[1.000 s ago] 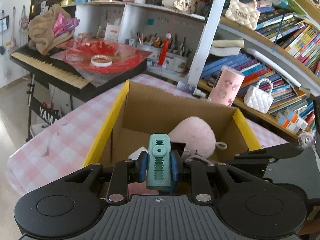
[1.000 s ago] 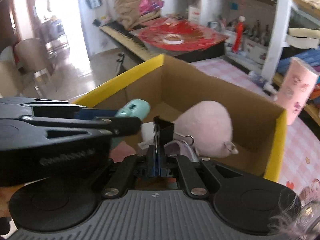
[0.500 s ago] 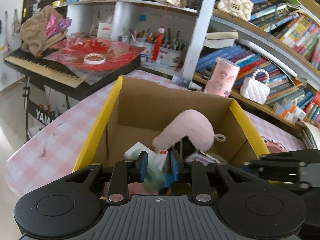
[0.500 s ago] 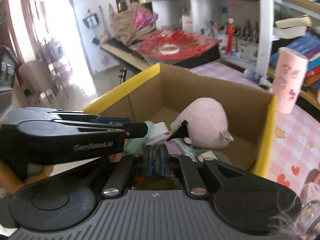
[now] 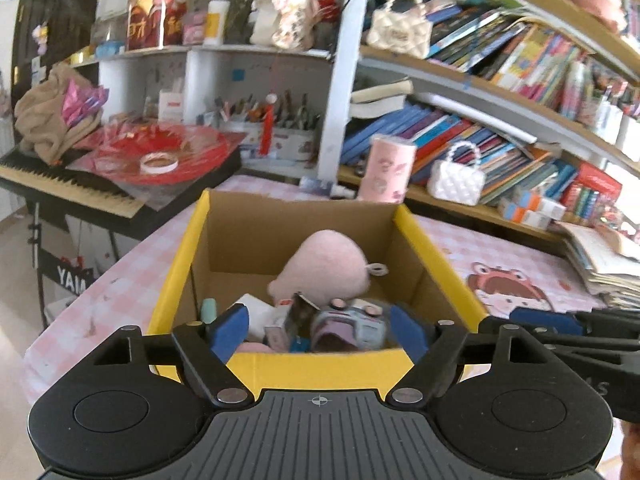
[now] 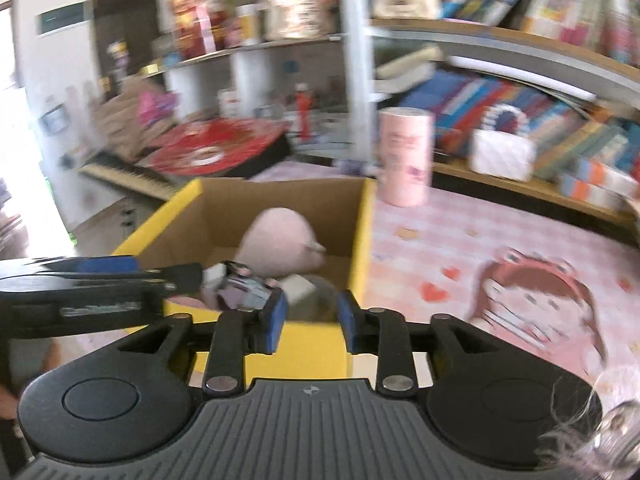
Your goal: Organize objects
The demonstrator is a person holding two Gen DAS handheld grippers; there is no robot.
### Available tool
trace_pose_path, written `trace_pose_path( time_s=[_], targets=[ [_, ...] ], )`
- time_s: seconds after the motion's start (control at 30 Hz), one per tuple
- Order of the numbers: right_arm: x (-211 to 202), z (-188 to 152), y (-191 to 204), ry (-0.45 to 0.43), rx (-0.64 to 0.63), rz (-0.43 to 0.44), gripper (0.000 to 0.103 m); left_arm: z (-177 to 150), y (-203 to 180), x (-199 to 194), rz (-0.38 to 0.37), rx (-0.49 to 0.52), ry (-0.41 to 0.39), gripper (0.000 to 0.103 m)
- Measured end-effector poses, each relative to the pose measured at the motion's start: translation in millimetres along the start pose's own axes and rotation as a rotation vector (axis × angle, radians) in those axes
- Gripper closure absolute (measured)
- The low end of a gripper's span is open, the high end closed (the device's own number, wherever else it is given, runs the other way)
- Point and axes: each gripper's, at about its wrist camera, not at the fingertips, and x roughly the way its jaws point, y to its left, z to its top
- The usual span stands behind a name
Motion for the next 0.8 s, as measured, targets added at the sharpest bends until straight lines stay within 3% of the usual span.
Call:
trace_pose_path(
  time_s=[0.13, 0.47, 0.8],
  targets=[
    [-26, -17, 2, -0.023, 0.039, -0.104, 0.061, -6, -8, -24, -0.024, 0.019, -0.02, 0.017],
    [-79, -63, 16, -0.04, 0.126, -0.249, 0.051, -48, -22, -72, -0.034, 0.095, 0.009, 0.013],
    [-117, -117, 29, -0.012, 0.163, -0.376, 0.05, -91, -34, -96, -0.058, 0.164, 0.066, 0.009]
  ],
)
